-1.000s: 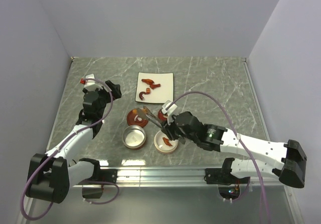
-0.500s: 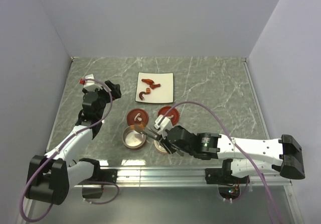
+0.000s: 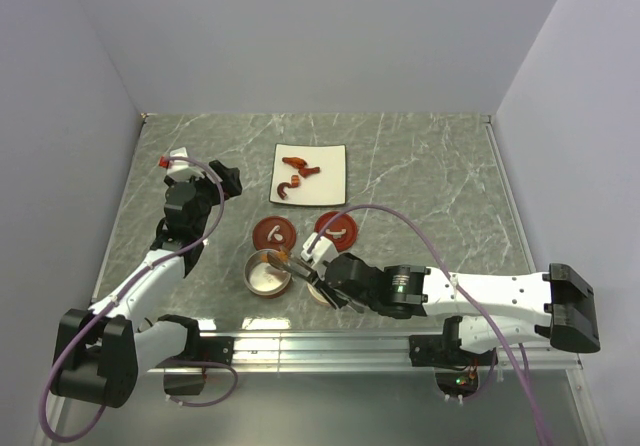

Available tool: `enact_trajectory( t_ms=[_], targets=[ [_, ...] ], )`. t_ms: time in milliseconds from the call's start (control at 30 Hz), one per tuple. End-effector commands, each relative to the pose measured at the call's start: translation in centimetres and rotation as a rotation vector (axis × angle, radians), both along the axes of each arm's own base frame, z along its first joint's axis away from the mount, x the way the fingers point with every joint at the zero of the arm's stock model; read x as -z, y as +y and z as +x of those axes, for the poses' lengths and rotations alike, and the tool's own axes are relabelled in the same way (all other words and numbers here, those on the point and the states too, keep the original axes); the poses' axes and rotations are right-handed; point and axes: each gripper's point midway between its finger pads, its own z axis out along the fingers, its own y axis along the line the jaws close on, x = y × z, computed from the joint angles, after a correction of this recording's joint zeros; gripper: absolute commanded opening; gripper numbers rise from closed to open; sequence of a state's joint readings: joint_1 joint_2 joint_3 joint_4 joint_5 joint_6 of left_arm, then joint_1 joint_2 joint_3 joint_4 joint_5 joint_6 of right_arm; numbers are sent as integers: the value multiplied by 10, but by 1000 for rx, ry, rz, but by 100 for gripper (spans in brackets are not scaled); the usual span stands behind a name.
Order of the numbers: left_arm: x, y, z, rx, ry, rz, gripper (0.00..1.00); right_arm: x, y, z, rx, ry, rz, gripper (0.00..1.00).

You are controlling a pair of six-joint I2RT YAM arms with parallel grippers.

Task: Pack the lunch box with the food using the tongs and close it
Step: Place the food into the lunch box

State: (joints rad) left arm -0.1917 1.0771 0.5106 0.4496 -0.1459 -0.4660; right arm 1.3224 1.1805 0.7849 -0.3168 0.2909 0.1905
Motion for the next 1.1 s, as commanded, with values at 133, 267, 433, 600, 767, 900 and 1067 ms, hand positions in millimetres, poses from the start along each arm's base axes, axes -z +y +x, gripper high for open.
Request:
enact_trajectory(
  t_ms=[133, 267, 433, 600, 767, 900, 1067],
  targets=[
    [-10, -4, 2, 17, -36, -10, 99, -30, 16, 5, -2, -42, 82, 31],
    [-9, -5, 1, 20, -34, -12, 100, -30, 17, 4, -5, -42, 81, 38],
    [-10, -5, 1, 20, -36, -11, 99, -32, 17, 4, -6, -50, 84, 48],
    [-11, -5, 1, 20, -37, -12, 99, -35, 17, 5, -3, -59, 90, 56],
    [-9, -5, 1, 20, -34, -12, 100, -40, 16, 7, 4, -76, 102, 59],
    [-9, -5, 1, 20, -35, -10, 99, -45, 13, 12, 31, -99, 109, 59],
    [-9, -5, 2, 20, -33, -10, 99, -60, 8, 21, 72, -145, 136, 59]
  ],
)
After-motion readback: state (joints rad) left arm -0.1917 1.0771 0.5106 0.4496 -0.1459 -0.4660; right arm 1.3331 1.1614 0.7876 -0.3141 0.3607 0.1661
